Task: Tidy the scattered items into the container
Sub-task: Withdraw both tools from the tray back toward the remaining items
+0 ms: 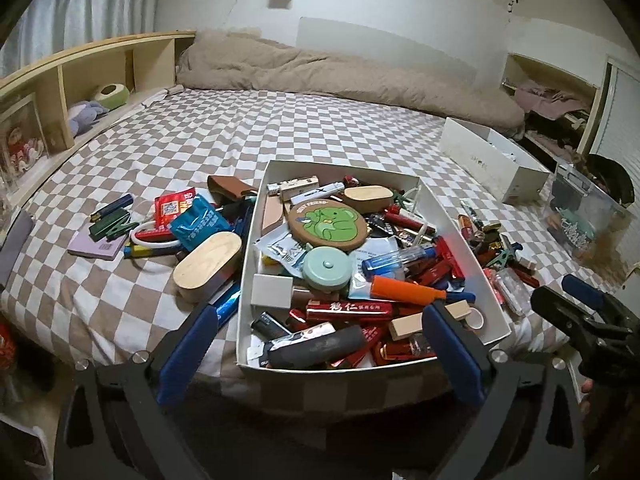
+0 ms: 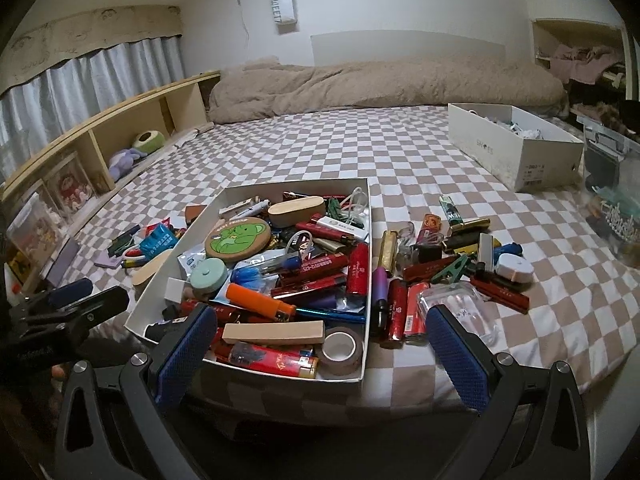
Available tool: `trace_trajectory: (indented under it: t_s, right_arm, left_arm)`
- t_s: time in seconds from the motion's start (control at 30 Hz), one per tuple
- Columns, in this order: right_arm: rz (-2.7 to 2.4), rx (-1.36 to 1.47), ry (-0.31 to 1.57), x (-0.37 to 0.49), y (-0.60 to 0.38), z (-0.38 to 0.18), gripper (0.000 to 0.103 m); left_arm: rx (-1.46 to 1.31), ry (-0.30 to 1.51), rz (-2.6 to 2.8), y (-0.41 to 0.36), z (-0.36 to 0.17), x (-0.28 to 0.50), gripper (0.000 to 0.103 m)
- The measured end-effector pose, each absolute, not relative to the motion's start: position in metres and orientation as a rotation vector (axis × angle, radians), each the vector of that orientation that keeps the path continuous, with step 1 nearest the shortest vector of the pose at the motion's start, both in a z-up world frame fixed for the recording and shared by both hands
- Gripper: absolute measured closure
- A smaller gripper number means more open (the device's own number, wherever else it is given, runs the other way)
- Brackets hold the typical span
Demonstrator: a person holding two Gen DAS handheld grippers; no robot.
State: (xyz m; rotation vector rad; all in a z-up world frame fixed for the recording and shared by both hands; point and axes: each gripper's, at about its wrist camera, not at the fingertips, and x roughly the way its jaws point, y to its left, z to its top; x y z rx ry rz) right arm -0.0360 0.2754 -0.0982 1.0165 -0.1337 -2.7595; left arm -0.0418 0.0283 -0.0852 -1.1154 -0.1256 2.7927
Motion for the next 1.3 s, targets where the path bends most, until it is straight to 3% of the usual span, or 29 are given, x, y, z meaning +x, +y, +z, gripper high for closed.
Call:
trace_trajectory:
  t_s: [0.8,1.3]
  right_arm:
    - [-2.794,1.105,-0.101,-0.043,0.285,-0.107,0.0]
    - [-2.852,1.198,-0.174,-0.055,0.334,-0.106,0.0]
  left_arm:
    - [-1.114,-0.152,2.848,-0.002,-0.086,-0.048,0.0]
    - [-1.164,-0.188,3.017,-0.074,-0.084,-0.059,0.0]
